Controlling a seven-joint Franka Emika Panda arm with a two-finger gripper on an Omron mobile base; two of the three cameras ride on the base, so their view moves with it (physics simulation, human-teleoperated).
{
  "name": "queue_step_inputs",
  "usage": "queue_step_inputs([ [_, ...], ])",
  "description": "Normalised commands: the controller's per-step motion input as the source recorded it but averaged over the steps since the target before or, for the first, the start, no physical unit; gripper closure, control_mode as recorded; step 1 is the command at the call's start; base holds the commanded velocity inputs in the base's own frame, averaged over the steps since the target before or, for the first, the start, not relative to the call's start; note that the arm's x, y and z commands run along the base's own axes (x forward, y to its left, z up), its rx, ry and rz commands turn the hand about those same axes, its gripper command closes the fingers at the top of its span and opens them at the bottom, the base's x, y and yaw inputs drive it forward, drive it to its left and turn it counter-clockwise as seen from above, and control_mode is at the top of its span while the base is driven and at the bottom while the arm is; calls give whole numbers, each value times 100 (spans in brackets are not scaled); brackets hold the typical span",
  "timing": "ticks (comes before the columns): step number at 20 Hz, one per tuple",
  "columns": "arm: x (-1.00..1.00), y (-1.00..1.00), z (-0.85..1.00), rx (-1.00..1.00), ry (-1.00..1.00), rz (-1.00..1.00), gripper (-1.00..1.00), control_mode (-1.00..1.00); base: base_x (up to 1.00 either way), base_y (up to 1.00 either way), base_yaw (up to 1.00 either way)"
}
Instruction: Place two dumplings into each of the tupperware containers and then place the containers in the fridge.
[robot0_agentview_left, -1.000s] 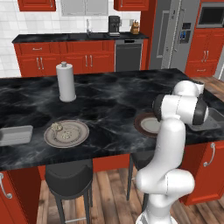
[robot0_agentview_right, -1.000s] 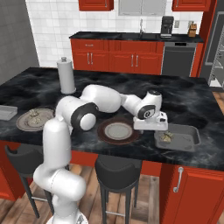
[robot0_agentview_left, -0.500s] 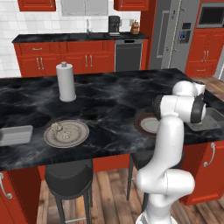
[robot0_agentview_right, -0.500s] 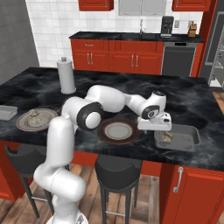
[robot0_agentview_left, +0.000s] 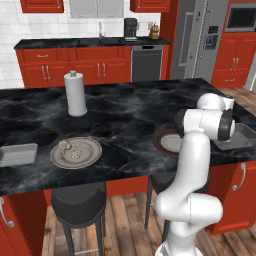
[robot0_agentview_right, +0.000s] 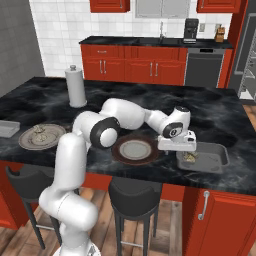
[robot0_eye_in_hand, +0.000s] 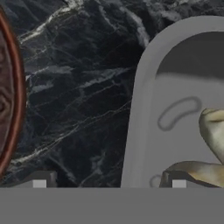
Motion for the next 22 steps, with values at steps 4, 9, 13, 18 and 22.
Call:
queue_step_inputs([
  [4, 11, 0, -3, 0, -1, 0, -100, -100, 0, 0, 0],
  [9, 29, -13, 0, 0, 0, 0, -100, -100, 0, 0, 0],
  [13, 14, -17, 0, 0, 0, 0, -100, -100, 0, 0, 0],
  [18, 0, -2, 0, 0, 0, 0, -100, -100, 0, 0, 0],
  [22, 0, 28, 0, 0, 0, 0, -100, -100, 0, 0, 0],
])
